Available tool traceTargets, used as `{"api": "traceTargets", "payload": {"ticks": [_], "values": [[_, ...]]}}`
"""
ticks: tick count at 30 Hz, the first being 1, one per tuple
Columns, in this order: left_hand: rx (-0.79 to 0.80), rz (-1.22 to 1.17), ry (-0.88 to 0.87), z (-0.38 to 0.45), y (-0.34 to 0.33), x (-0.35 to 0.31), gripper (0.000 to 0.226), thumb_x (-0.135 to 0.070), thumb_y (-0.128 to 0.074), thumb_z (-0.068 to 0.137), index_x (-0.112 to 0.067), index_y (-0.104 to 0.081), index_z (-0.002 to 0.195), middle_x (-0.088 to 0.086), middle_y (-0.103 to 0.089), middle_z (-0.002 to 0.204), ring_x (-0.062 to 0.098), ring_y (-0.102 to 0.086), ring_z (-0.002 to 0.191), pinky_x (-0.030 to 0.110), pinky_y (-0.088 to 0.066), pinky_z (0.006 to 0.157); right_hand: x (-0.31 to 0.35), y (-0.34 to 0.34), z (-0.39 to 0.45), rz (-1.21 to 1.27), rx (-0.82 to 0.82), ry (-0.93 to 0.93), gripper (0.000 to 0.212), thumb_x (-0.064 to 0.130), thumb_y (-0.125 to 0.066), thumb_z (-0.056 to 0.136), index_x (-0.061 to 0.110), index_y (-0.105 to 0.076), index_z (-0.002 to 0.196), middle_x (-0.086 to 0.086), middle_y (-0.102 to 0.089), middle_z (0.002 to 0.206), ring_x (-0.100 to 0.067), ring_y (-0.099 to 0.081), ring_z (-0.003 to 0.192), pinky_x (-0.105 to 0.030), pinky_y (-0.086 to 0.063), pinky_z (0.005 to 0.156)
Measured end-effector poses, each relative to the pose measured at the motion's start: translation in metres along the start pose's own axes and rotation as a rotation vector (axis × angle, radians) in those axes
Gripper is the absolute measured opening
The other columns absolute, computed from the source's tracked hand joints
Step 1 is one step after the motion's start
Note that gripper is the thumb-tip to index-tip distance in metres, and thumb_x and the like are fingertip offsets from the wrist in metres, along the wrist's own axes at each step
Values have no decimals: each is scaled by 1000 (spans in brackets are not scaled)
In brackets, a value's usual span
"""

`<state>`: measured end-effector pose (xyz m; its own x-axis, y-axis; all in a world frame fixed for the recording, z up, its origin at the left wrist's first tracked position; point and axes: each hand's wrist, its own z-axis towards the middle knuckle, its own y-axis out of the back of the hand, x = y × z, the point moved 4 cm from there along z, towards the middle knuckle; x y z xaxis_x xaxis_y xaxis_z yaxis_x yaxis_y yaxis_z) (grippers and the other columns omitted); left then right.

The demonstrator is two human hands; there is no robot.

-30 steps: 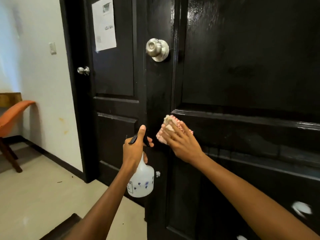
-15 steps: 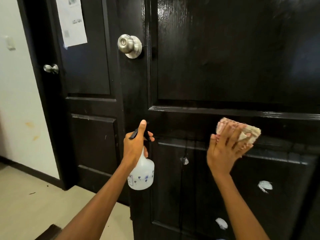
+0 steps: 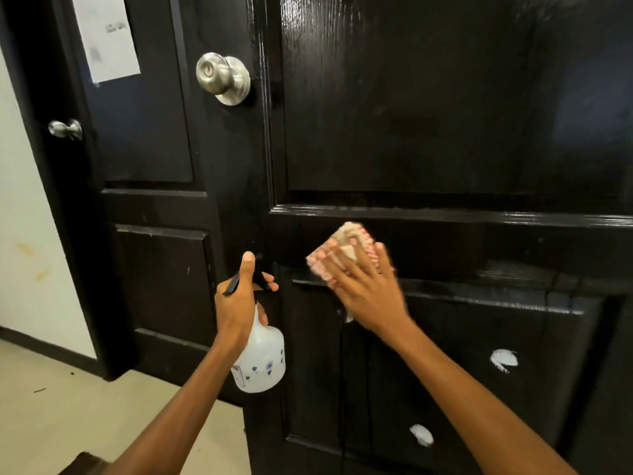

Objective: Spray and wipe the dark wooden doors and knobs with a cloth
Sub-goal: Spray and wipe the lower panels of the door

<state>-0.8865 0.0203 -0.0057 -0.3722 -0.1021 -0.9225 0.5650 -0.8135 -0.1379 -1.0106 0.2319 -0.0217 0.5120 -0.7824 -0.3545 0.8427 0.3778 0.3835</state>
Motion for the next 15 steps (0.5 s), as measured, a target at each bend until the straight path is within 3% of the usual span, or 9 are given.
{"api": "traceTargets", "payload": {"ticks": [4,9,11,15], "values": [[105,-20,13,-12,-30,7,72,-69,-47,92,-2,-75,85,14,-77,84,23,-50,37,30,-42,39,-90,51,-66,-118,-54,-382,66,51,-45,103,25,-27,160,-2,-5,170,-36,-1,156,-67,-3,120],[186,-53,5,-21,-68,0,68,-64,-47,97,-3,-75,83,13,-77,81,23,-50,36,30,-43,41,-107,62,-63,-16,-106,-843,71,51,-30,106,27,9,161,-16,0,169,-50,0,151,-76,-7,114],[206,-63,-18,-27,-85,-4,68,-65,-48,97,-5,-75,82,13,-77,80,24,-51,37,31,-43,43,-83,51,-27,-8,-62,-748,66,52,-25,106,27,1,162,-14,-6,169,-50,-4,152,-77,-6,114],[182,-83,-26,-39,-100,-7,67,-67,-49,97,-8,-75,77,14,-74,72,27,-52,37,34,-46,45,-25,26,9,-97,44,-156,64,41,-52,102,23,-29,159,-7,-22,167,-42,-14,153,-71,-8,118]]}}
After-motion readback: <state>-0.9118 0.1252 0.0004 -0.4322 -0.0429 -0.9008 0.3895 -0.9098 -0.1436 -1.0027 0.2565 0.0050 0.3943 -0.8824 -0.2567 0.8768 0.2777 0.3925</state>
